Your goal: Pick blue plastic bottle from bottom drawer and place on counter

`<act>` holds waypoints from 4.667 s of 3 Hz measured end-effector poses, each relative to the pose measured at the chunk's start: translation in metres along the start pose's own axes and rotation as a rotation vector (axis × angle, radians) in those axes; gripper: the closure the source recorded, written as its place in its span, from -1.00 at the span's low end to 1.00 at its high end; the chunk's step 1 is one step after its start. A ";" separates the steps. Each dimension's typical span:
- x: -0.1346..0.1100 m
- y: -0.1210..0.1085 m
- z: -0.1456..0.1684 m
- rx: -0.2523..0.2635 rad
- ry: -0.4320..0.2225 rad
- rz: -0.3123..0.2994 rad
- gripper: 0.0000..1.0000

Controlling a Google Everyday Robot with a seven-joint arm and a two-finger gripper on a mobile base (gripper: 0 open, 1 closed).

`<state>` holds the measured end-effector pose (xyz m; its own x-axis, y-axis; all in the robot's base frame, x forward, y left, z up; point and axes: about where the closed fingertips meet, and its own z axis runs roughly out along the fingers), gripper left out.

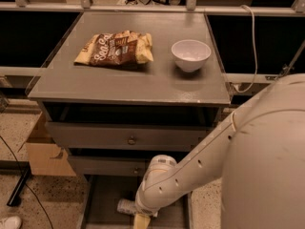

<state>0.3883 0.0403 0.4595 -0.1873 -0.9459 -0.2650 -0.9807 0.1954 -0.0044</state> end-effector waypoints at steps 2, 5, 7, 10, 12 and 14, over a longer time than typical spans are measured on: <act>0.004 -0.011 0.045 -0.022 0.037 0.020 -1.00; 0.031 -0.007 0.103 -0.091 0.066 0.076 -1.00; 0.042 -0.023 0.123 -0.080 0.059 0.142 -1.00; 0.070 -0.037 0.175 -0.087 0.018 0.213 -1.00; 0.034 -0.070 0.163 -0.027 -0.027 0.111 -1.00; 0.035 -0.072 0.168 -0.019 -0.043 0.121 -1.00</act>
Offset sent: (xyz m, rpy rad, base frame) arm 0.0094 0.0122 -0.0824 -0.0502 0.0382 -0.0333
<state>0.4622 0.0370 0.2888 -0.3021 -0.9037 -0.3034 -0.9521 0.3021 0.0483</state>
